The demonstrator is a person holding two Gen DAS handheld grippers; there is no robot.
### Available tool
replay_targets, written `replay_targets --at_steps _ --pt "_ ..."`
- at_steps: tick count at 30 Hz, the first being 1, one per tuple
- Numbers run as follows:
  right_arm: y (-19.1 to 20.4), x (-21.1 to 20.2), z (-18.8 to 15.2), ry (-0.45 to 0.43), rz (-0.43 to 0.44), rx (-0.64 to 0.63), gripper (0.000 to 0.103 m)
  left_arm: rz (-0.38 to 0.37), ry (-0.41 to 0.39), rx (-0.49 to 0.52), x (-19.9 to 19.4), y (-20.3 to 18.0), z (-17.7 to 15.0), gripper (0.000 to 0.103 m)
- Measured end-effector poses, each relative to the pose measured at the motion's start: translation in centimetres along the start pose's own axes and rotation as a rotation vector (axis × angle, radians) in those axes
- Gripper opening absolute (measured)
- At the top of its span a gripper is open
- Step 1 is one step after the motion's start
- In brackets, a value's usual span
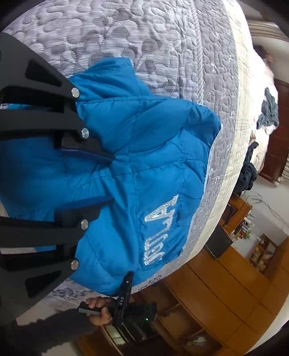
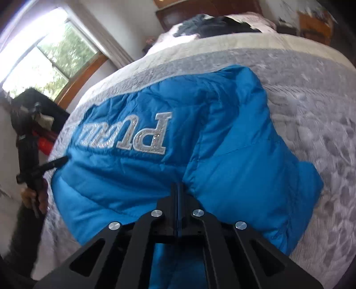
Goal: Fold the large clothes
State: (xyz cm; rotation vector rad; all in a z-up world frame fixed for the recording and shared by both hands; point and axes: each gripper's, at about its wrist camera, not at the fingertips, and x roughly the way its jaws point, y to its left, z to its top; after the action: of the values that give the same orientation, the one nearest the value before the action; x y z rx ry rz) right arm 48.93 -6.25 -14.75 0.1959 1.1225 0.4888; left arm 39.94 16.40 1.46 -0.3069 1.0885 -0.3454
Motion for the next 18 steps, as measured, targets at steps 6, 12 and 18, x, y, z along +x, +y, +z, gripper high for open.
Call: replay_targets --at_steps 6,12,18 --pt "5.3 -5.7 -3.1 -0.114 0.086 -0.07 0.008 -0.158 -0.06 0.092 -5.6 -5.4 -3.3 0.044" --pt "6.5 0.5 -4.4 -0.007 0.035 -0.091 0.0 -0.054 0.069 0.12 1.5 -5.4 -5.3 0.032" --pt "5.4 -4.5 -4.5 -0.088 0.061 -0.035 0.008 -0.169 0.012 0.085 -2.8 -5.8 -5.6 0.047"
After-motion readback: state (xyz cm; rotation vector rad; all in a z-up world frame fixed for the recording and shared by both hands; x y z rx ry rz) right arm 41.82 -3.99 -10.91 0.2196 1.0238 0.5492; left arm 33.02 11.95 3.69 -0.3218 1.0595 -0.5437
